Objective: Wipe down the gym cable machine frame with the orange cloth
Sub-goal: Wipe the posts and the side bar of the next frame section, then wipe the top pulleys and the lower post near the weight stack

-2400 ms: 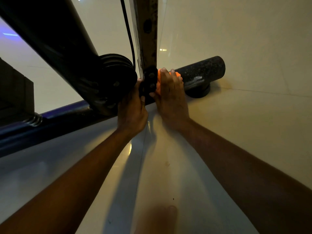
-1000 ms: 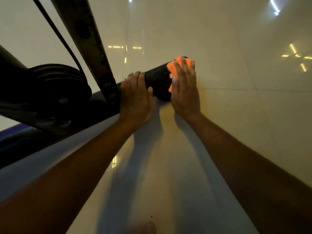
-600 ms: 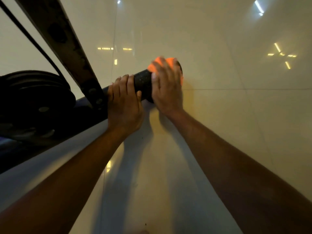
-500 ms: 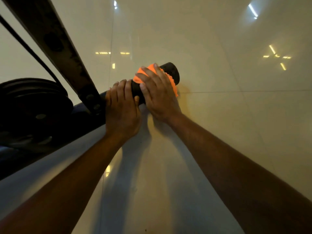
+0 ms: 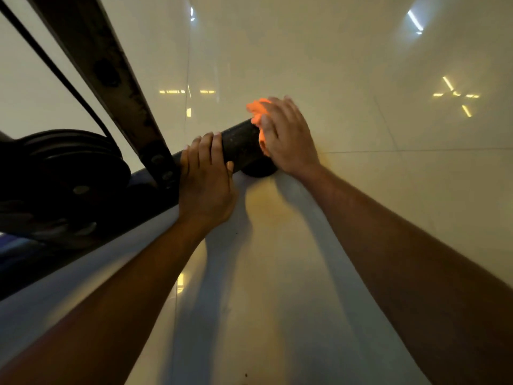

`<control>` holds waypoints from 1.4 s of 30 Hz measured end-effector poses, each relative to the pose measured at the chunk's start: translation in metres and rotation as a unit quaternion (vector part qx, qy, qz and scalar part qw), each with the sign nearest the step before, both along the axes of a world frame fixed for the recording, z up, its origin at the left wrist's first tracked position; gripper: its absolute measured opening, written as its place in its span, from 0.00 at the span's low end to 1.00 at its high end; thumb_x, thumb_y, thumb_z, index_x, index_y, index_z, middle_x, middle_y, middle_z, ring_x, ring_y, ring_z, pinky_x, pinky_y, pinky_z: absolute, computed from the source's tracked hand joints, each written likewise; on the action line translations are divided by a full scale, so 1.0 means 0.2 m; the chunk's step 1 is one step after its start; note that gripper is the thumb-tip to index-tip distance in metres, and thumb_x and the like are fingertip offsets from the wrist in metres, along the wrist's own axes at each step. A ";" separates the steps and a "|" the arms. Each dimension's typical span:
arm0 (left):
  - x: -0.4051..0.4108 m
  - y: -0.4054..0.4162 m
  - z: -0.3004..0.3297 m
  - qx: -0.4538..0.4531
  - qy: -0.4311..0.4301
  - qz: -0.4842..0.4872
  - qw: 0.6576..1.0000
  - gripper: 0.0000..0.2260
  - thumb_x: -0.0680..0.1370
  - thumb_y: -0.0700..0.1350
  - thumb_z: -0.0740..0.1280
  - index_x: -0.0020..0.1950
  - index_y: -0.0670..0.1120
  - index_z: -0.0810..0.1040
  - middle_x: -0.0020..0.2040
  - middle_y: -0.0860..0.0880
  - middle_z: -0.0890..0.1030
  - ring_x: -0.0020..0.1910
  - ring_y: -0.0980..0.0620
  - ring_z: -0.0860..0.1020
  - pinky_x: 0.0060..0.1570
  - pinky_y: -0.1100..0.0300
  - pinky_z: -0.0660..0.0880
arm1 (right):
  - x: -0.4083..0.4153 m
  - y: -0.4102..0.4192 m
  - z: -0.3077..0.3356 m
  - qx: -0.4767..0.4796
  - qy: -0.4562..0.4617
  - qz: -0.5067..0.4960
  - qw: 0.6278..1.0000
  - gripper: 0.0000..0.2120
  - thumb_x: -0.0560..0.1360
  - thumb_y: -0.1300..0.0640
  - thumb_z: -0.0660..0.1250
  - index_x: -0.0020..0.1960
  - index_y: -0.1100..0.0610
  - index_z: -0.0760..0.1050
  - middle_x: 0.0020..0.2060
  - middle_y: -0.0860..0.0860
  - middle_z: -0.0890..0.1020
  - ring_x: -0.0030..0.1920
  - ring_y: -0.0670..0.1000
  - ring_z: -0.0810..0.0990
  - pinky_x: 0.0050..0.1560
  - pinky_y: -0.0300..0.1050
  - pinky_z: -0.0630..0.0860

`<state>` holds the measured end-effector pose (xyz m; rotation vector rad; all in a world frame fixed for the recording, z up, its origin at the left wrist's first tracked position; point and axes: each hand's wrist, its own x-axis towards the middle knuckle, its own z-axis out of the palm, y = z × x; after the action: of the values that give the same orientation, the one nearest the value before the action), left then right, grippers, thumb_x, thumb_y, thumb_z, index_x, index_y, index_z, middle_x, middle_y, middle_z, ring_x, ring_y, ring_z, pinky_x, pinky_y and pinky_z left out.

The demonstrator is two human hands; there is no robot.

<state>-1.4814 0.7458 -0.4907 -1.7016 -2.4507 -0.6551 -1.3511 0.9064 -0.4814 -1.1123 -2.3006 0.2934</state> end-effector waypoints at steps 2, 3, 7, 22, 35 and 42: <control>0.00 0.00 0.01 -0.002 -0.007 -0.001 1.000 0.27 0.85 0.48 0.60 0.83 0.39 0.63 0.79 0.39 0.68 0.79 0.37 0.65 0.82 0.42 0.56 | -0.06 -0.05 0.03 -0.024 0.019 -0.038 0.999 0.24 0.89 0.47 0.51 0.77 0.54 0.75 0.78 0.53 0.75 0.83 0.62 0.65 0.86 0.61 0.55; -0.01 0.00 0.01 -0.002 -0.010 -0.002 1.000 0.27 0.85 0.48 0.60 0.83 0.40 0.63 0.79 0.40 0.68 0.79 0.37 0.65 0.82 0.41 0.56 | -0.09 -0.11 0.03 -0.012 0.009 -0.027 1.000 0.23 0.89 0.48 0.52 0.78 0.53 0.74 0.79 0.52 0.74 0.84 0.62 0.62 0.86 0.61 0.52; 0.00 0.00 0.01 -0.001 -0.013 -0.003 1.000 0.26 0.86 0.48 0.60 0.83 0.40 0.63 0.80 0.40 0.67 0.79 0.37 0.65 0.82 0.42 0.56 | 0.02 -0.26 -0.04 0.055 -0.057 0.136 0.987 0.23 0.90 0.54 0.55 0.84 0.54 0.67 0.85 0.54 0.65 0.87 0.62 0.54 0.86 0.63 0.51; 0.01 -0.01 0.01 -0.005 -0.010 -0.007 1.000 0.28 0.85 0.47 0.62 0.83 0.39 0.62 0.80 0.39 0.67 0.80 0.37 0.64 0.83 0.42 0.56 | 0.05 -0.22 -0.03 -0.050 0.010 0.042 0.998 0.24 0.91 0.50 0.53 0.86 0.52 0.64 0.87 0.51 0.59 0.88 0.57 0.51 0.86 0.63 0.54; 0.02 -0.28 0.13 -0.077 0.021 -0.131 0.988 0.26 0.88 0.46 0.58 0.84 0.39 0.62 0.84 0.39 0.63 0.84 0.40 0.60 0.84 0.41 0.55 | 0.35 -0.62 0.01 -0.148 0.013 0.034 0.988 0.23 0.88 0.54 0.62 0.82 0.56 0.71 0.81 0.54 0.72 0.82 0.54 0.69 0.80 0.48 0.68; 0.24 -0.80 0.65 -0.210 -0.120 -0.142 0.960 0.20 0.87 0.49 0.62 0.78 0.44 0.72 0.77 0.42 0.74 0.76 0.42 0.72 0.76 0.40 0.69 | 0.72 -1.13 0.52 -0.236 -0.027 0.015 0.971 0.23 0.87 0.56 0.64 0.81 0.55 0.72 0.81 0.53 0.72 0.81 0.53 0.70 0.79 0.46 0.68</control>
<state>-1.4344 0.5849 -0.3609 -2.2866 -2.6843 -0.3993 -1.2080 0.6813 -0.3768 -1.3203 -2.3596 0.8686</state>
